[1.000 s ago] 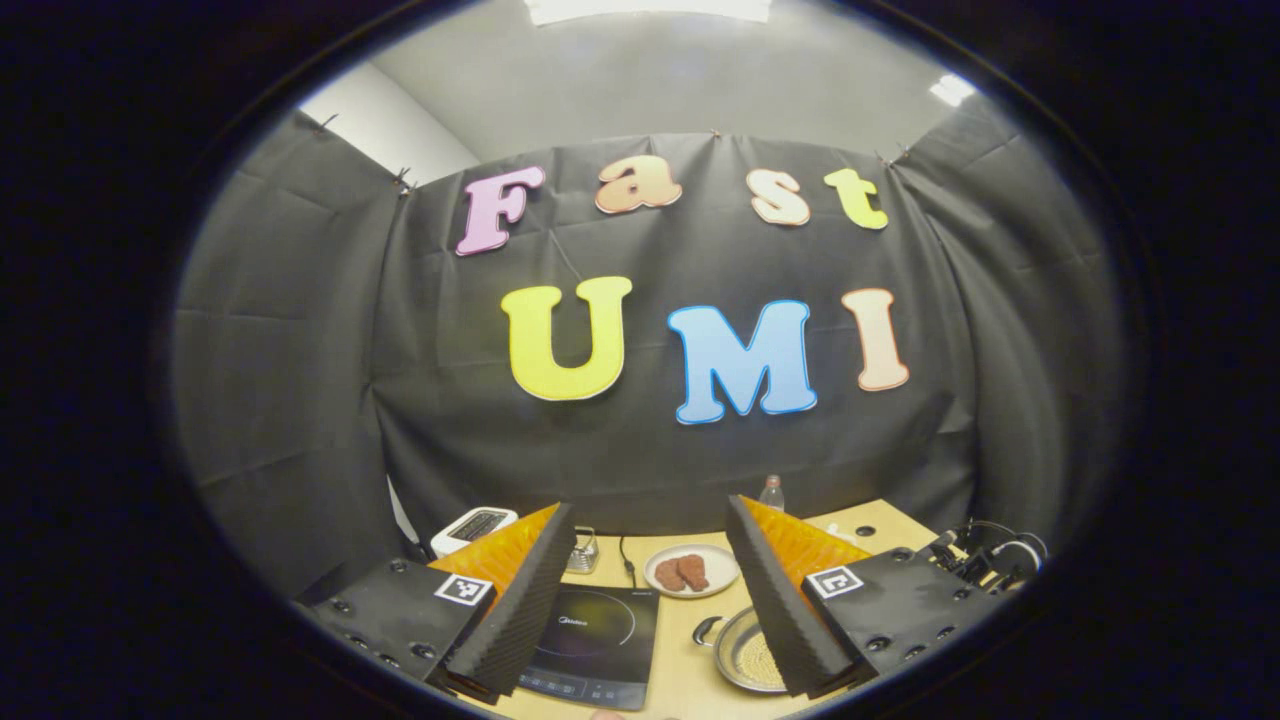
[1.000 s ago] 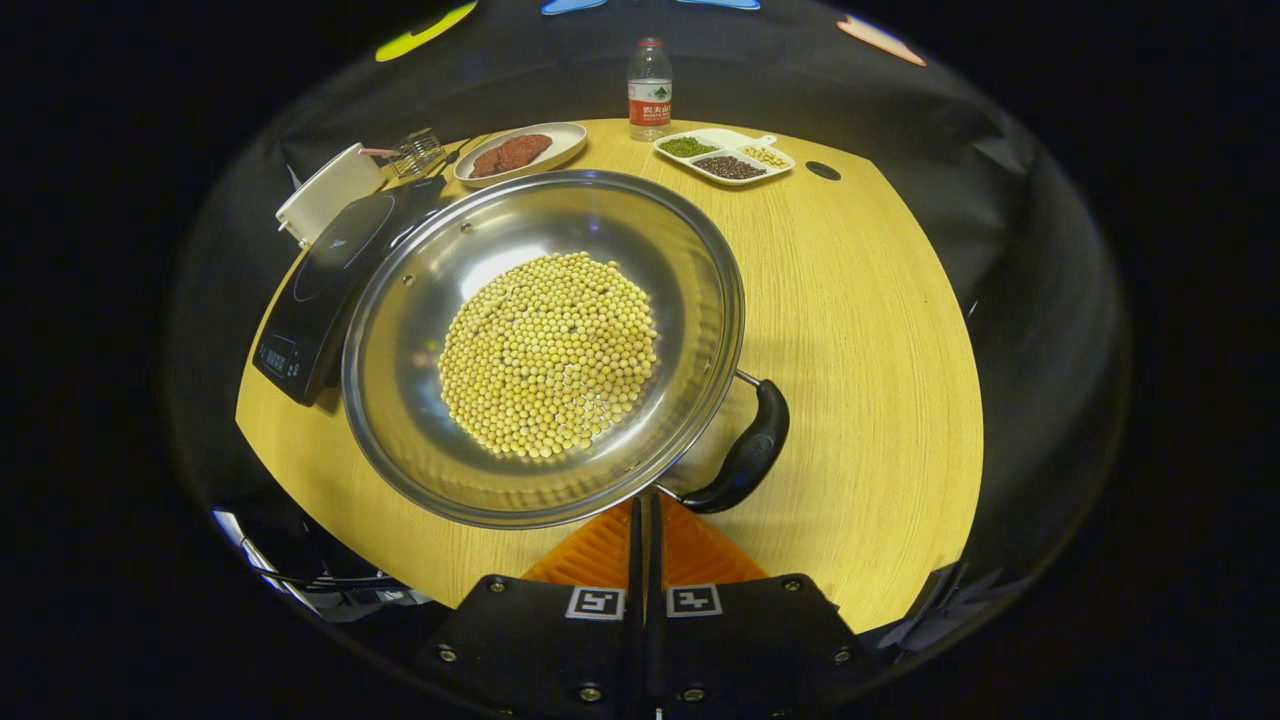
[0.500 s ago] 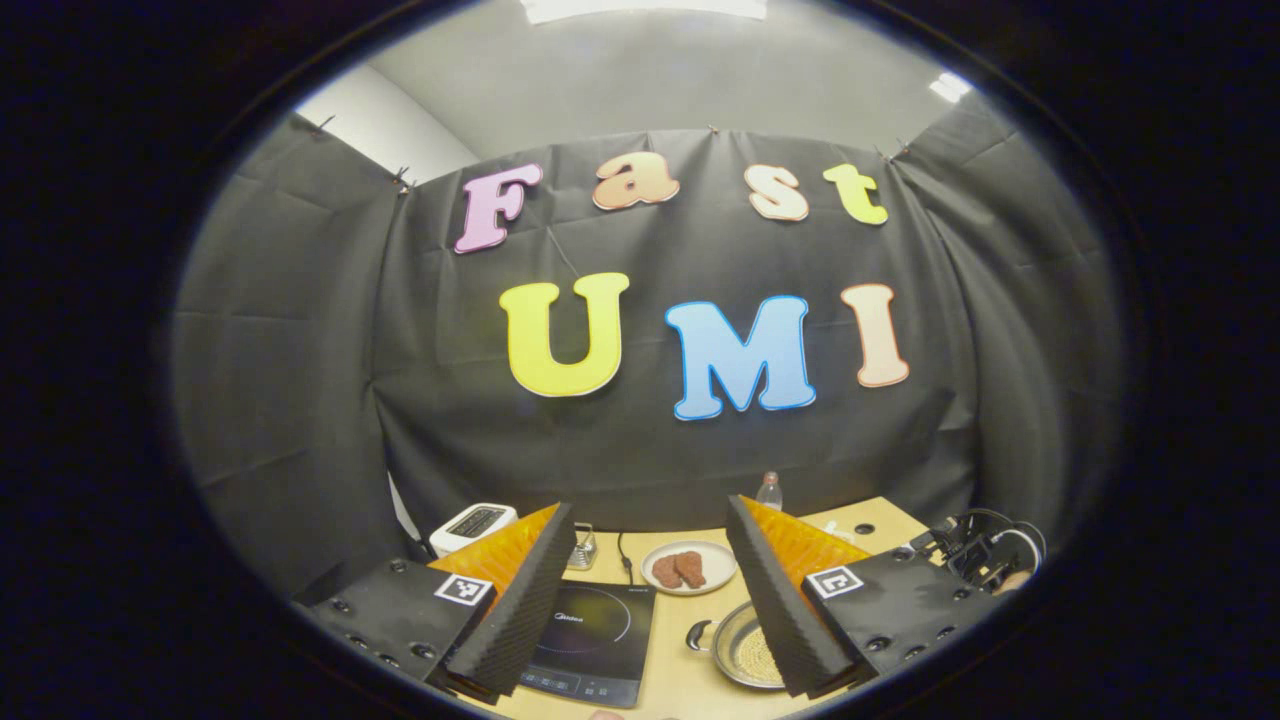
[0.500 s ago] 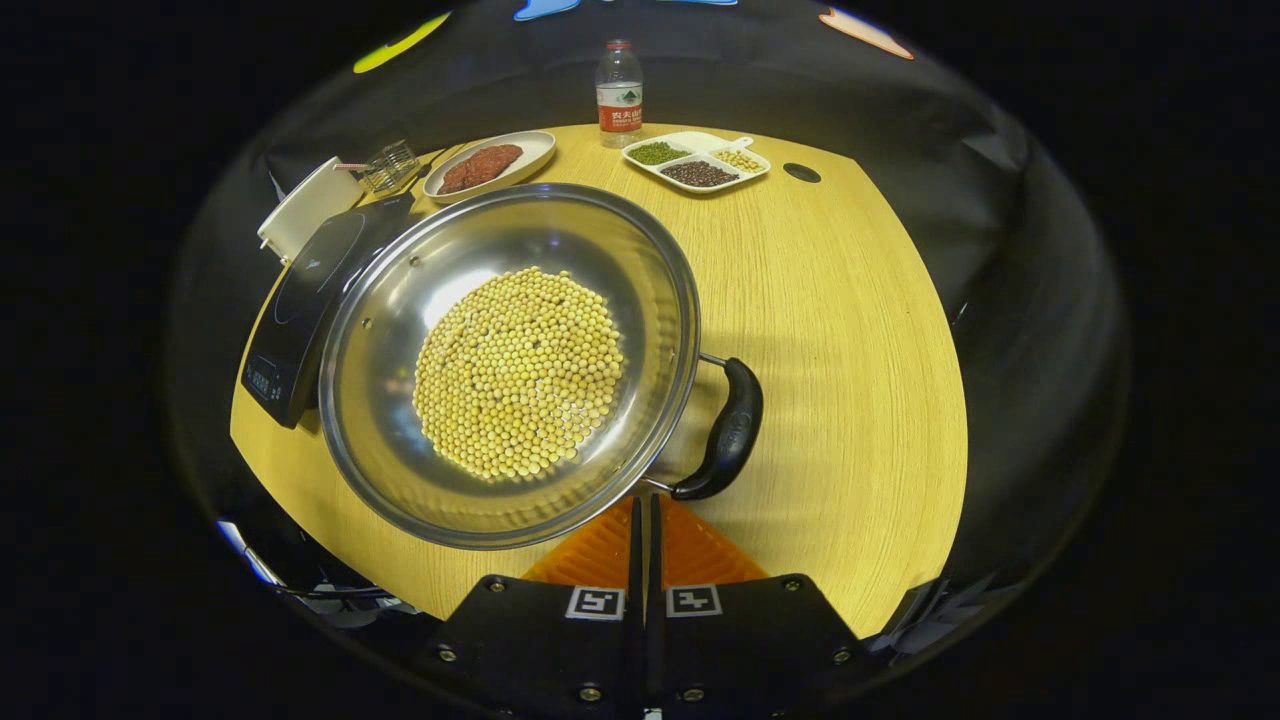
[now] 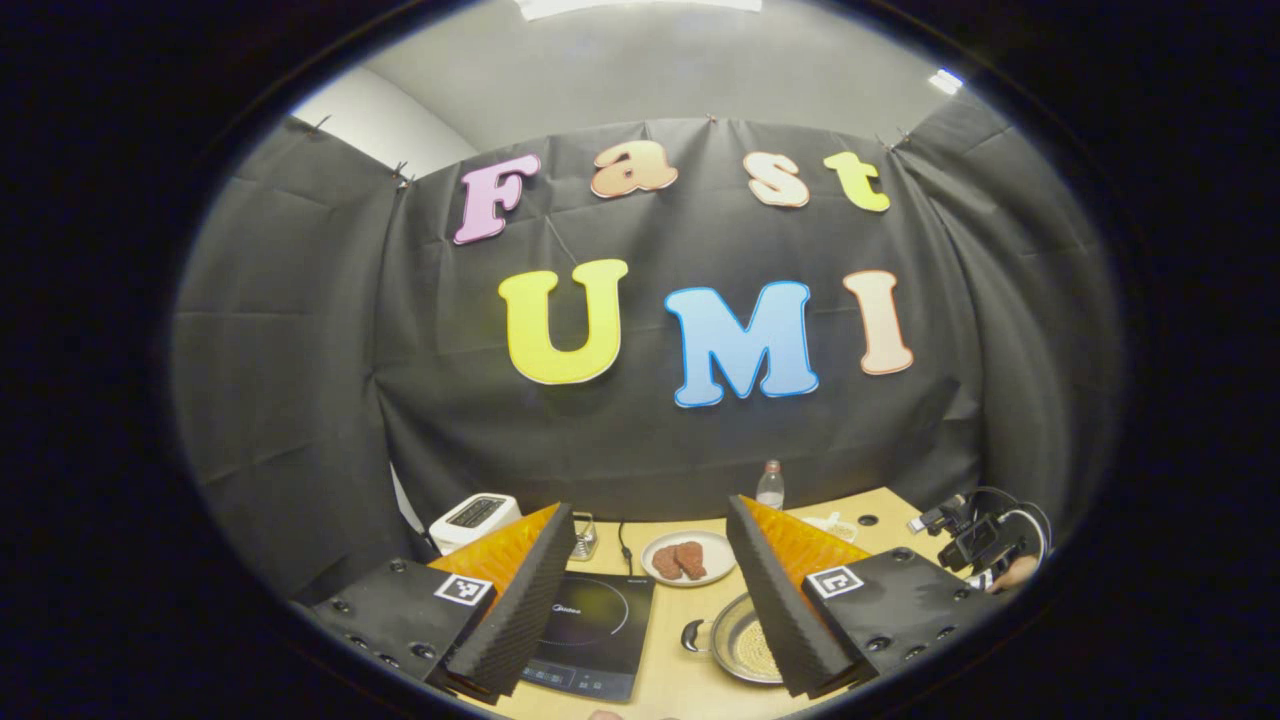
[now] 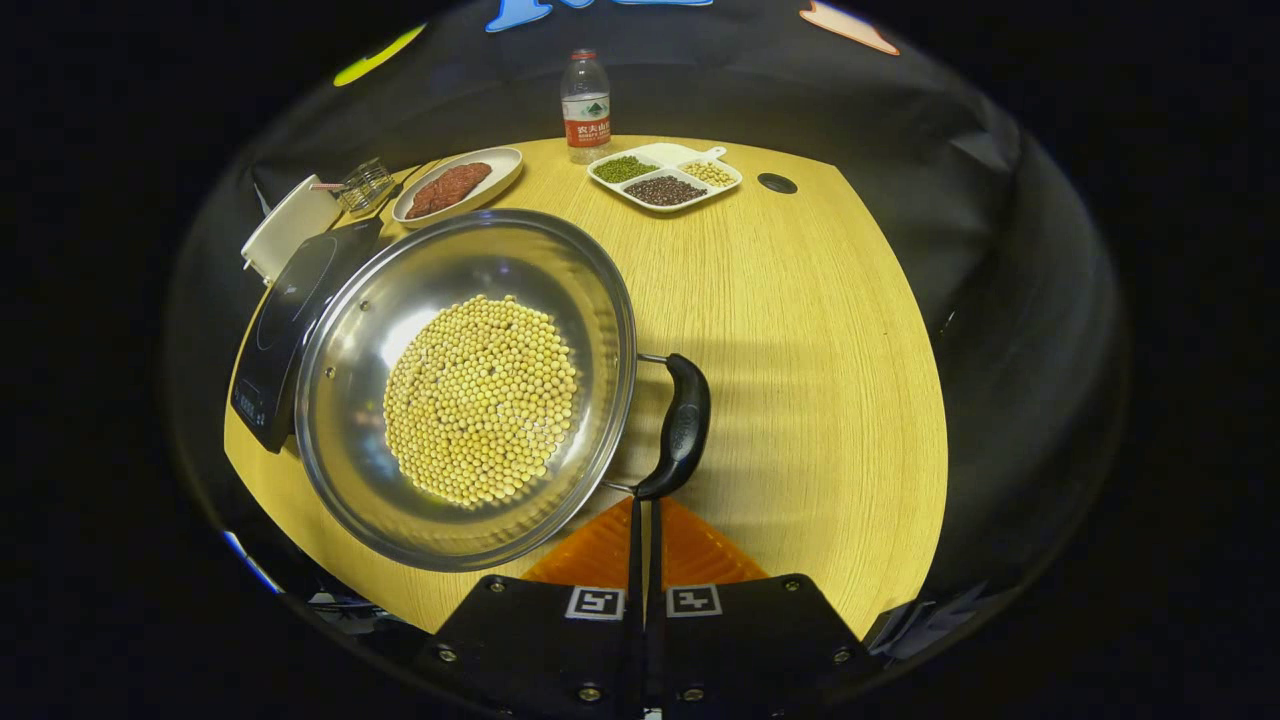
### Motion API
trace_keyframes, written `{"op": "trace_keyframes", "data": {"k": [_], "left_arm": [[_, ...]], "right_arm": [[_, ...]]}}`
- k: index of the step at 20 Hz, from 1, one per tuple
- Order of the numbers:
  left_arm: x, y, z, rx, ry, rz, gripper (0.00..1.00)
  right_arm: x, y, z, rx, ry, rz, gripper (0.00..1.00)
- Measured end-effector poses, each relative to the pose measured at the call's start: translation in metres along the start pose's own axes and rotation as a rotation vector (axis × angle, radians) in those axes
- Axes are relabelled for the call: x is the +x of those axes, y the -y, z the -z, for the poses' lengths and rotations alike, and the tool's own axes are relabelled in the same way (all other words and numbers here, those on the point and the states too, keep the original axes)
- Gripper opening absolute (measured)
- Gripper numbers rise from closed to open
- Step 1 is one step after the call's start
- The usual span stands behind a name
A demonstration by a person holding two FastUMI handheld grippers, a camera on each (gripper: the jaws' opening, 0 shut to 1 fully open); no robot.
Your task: First push the handle of the pot to place it horizontally, then grasp the pot with both hands and set it on the induction cooktop.
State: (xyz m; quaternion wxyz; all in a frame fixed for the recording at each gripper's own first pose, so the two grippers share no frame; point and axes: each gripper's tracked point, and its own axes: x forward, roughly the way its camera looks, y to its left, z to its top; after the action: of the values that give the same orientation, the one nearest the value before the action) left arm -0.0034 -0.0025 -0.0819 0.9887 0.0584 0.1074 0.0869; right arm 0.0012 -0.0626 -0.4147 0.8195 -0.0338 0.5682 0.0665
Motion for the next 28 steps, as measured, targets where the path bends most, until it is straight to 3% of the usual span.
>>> {"op": "trace_keyframes", "data": {"k": [15,19,20,21,22,23,24,25,26,28], "left_arm": [[0.007,0.018,0.01,0.001,-0.034,-0.04,1.0],[0.008,0.028,0.015,-0.002,-0.043,-0.02,1.0],[0.008,0.03,0.018,-0.002,-0.045,-0.007,1.0],[0.01,0.032,0.021,-0.004,-0.048,0.009,1.0],[0.013,0.034,0.024,-0.009,-0.05,0.03,1.0],[0.016,0.037,0.028,-0.021,-0.053,0.052,1.0],[0.017,0.037,0.031,-0.035,-0.051,0.07,0.92],[0.019,0.038,0.034,-0.053,-0.046,0.091,1.0],[0.022,0.038,0.037,-0.065,-0.04,0.113,0.97],[0.025,0.036,0.046,-0.089,-0.024,0.143,0.92]], "right_arm": [[0.01,0.009,-0.024,-0.052,0.023,-0.021,0.01],[0.0,0.017,-0.019,-0.045,0.047,-0.003,0.02],[-0.007,0.017,-0.018,-0.04,0.063,-0.008,0.09],[-0.013,0.017,-0.016,-0.034,0.082,-0.011,0.3],[-0.02,0.016,-0.017,-0.023,0.111,-0.022,0.43],[-0.03,0.015,-0.019,-0.009,0.15,-0.034,0.67],[-0.037,0.013,-0.022,0.01,0.2,-0.046,0.8],[-0.051,0.008,-0.031,0.033,0.263,-0.063,0.94],[-0.063,0.006,-0.038,0.06,0.323,-0.071,1.0],[-0.089,0.004,-0.048,0.119,0.433,-0.06,0.99]]}}
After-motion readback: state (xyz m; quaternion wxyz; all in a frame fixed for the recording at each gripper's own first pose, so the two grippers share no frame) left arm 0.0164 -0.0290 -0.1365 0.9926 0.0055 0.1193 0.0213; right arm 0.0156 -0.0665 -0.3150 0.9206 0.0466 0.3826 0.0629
